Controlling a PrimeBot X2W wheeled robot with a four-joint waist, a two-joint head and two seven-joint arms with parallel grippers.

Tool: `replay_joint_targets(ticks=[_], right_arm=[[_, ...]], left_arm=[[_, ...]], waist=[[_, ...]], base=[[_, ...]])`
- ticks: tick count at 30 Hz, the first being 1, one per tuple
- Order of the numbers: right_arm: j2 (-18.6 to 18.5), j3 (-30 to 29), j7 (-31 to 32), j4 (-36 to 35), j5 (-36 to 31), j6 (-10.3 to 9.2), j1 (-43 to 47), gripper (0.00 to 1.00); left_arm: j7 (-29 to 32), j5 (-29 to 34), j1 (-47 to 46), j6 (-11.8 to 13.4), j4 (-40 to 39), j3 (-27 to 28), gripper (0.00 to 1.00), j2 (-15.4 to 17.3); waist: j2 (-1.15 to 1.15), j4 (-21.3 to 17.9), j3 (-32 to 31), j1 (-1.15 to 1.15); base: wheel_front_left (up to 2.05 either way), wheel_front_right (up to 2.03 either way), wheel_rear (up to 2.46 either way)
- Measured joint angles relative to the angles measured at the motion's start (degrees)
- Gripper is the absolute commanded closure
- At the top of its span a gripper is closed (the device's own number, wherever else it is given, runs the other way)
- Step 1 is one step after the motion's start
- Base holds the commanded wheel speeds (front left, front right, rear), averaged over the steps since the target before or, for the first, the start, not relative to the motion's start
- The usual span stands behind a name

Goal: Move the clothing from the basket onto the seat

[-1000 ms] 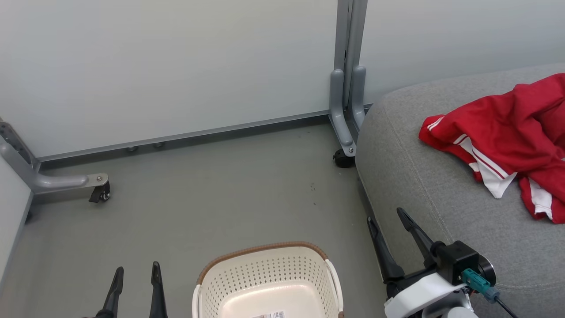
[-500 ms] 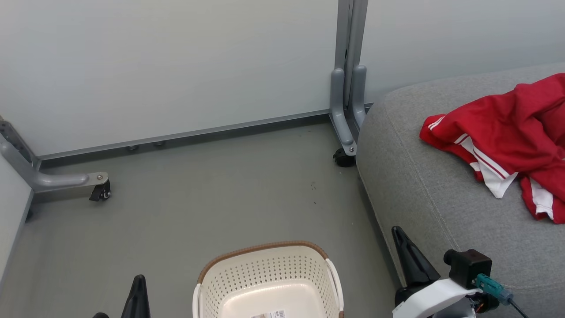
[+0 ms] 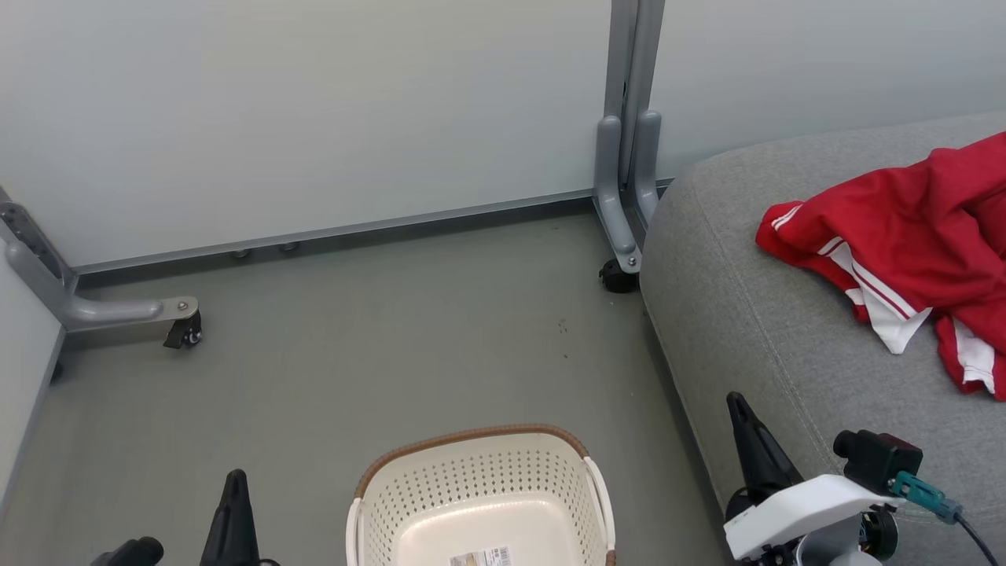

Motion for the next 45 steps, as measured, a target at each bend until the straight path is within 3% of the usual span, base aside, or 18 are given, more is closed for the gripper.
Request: replay_joint_targets(ticks=[23, 45], right_arm=[[-0.09, -3.98, 4.24, 0.15, 18.92, -0.01, -2.01, 1.00], [-0.03, -7.43, 7.88, 0.32, 32.85, -0.04, -3.31, 1.00]], left_arm=[[4.63, -18.06, -4.55, -1.00, 1.51, 1.86, 1.00, 0.01], [8.21, -31.56, -7.83, -1.76, 2.53, 3.34, 1.00, 0.02]], waist=[[0.00, 1.15, 0.99, 0.00], [0.00, 2.24, 1.92, 0.00]], base=[[0.00, 0.00, 0.00], [0.00, 0.00, 0.00]])
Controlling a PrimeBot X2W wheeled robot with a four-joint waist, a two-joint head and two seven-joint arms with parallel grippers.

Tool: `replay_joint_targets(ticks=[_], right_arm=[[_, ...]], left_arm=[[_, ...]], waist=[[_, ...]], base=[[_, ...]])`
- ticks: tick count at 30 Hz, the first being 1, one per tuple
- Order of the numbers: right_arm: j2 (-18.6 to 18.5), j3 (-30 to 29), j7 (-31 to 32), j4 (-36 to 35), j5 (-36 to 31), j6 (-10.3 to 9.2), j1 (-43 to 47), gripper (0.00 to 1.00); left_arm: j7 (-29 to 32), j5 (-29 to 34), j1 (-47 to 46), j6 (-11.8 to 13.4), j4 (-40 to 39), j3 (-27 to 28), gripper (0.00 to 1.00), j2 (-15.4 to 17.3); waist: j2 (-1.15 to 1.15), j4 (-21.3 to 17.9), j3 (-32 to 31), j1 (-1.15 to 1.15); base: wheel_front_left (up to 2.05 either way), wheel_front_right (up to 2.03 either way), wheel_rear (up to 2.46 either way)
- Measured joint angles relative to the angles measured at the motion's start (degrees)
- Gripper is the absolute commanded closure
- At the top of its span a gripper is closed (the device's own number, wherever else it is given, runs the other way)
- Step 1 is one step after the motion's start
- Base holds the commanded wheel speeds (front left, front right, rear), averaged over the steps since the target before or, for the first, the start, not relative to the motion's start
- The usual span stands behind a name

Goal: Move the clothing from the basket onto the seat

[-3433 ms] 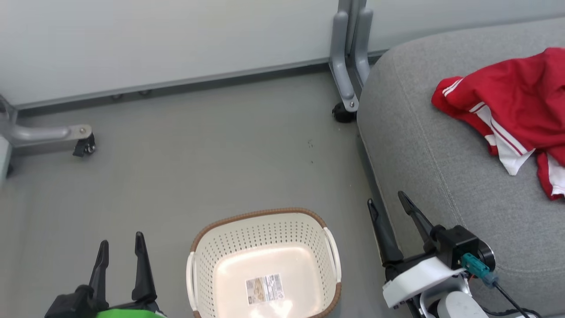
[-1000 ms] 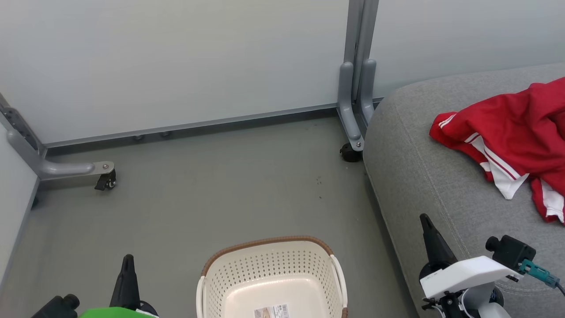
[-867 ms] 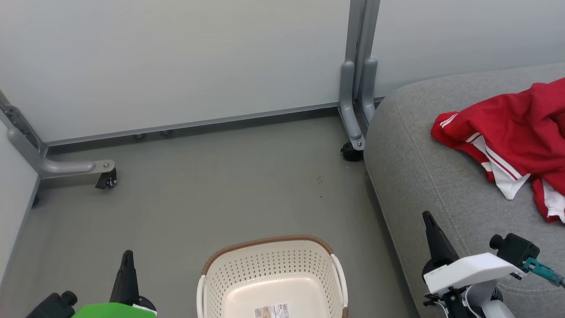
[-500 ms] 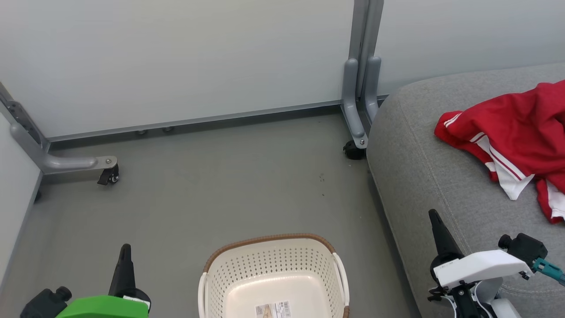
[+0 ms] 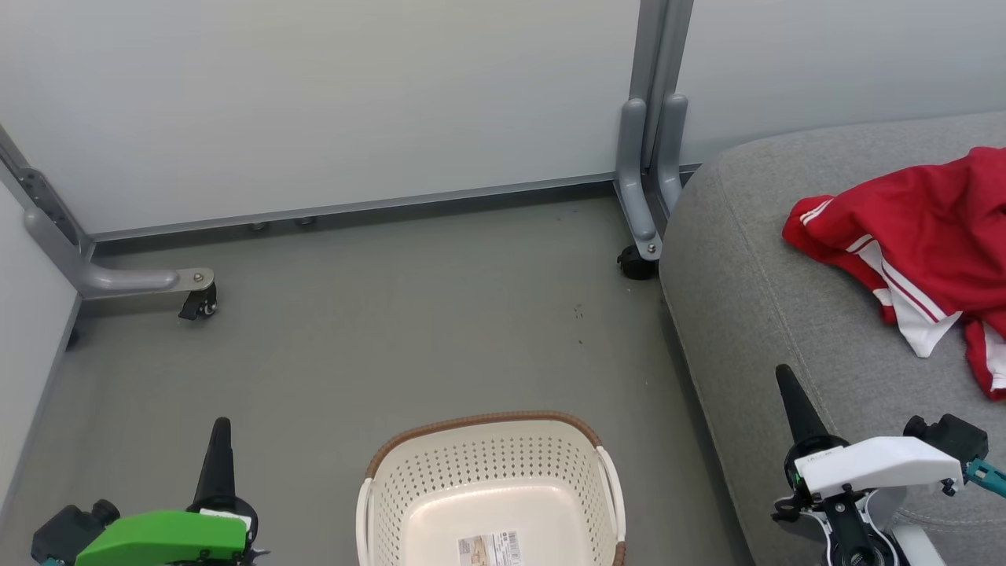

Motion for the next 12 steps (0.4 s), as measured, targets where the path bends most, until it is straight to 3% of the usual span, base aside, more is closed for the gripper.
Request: replay_joint_targets(ticks=[12], right_arm=[[0.08, -1.75, 1.77, 0.08, 6.50, -0.01, -0.97, 1.00]], left_arm=[[1.80, -6.46, -1.85, -0.33, 0.54, 0.64, 1.00, 0.02]], waist=[[0.00, 0.61, 0.52, 0.00]], base=[[0.00, 0.00, 0.00]])
